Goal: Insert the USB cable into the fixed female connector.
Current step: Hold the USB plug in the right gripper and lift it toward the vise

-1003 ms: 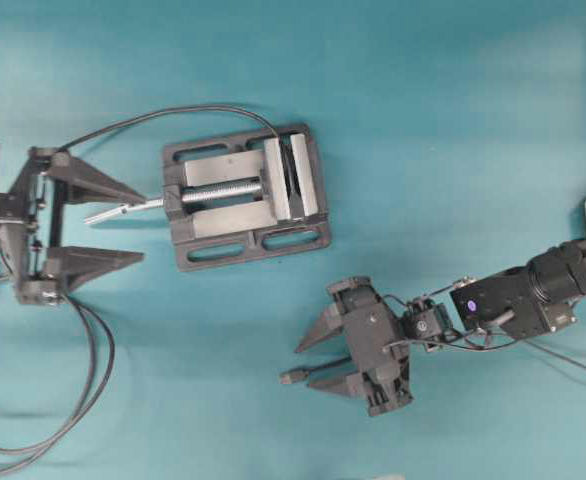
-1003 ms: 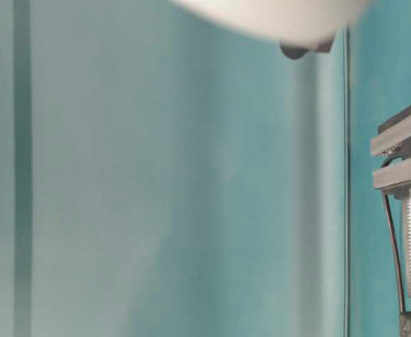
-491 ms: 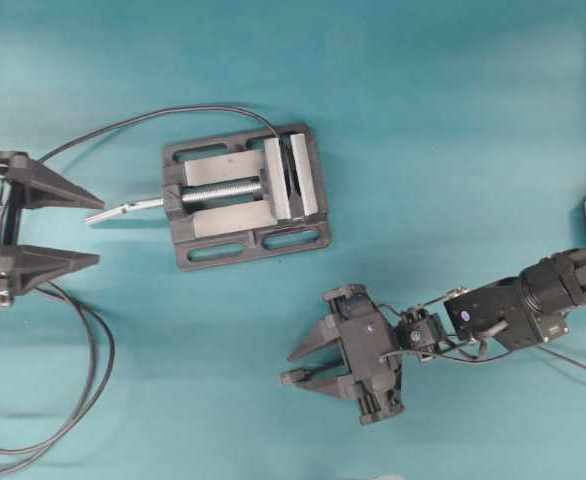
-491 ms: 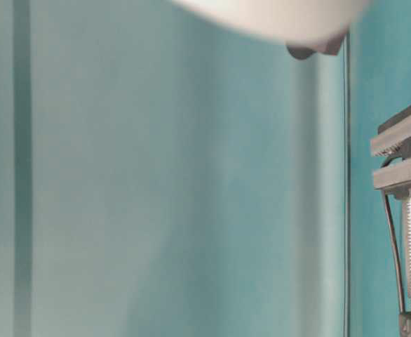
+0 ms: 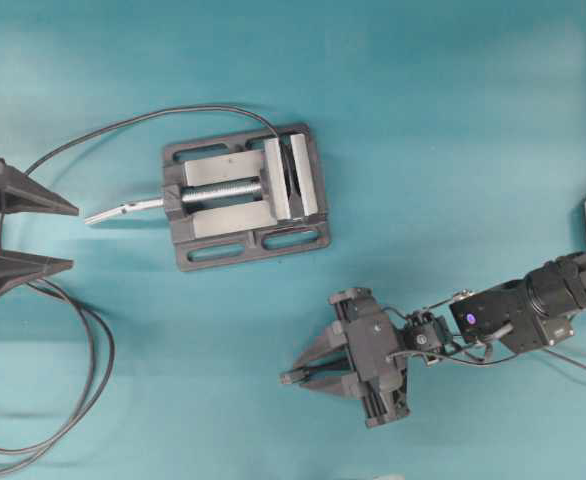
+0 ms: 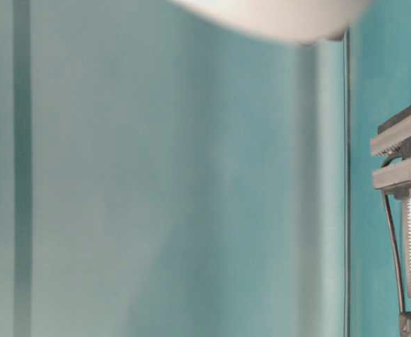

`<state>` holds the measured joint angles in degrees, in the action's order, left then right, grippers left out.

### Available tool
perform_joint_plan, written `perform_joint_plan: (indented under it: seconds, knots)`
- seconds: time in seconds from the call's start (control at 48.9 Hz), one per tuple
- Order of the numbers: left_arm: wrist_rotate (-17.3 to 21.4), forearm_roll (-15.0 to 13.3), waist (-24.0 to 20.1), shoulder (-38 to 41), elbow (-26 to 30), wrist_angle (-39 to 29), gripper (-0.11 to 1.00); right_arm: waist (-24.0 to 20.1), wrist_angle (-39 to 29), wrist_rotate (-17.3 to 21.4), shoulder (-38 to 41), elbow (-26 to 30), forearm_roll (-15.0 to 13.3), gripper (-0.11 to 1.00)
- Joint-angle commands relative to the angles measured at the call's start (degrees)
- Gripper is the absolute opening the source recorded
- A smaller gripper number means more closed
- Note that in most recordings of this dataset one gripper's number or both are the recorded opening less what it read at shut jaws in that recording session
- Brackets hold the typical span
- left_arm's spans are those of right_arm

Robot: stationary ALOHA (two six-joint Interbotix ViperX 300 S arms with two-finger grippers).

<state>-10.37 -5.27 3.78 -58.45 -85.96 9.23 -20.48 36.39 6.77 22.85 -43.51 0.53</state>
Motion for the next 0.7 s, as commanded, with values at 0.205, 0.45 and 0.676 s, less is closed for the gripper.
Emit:
perform_joint_plan:
  seconds: [0.205,0.45,0.676]
  knots:
    - [-0.70,0.09,0.18,0.18,-0.18,-0.26,1.00,-3.25,0.09,0.26,-0.44,-0.53,-0.26,0.20]
    - [-0.70,0.26,0.09,0.18,-2.46,-0.88,1.00,-3.25,0.09,0.35,-0.44,0.09,-0.18,0.20]
    - [-0.79,0.26,0.09,0.09,-2.02,-4.13,1.00,-3.25,-2.64,-0.44,-0.70,0.97,3.43,0.20]
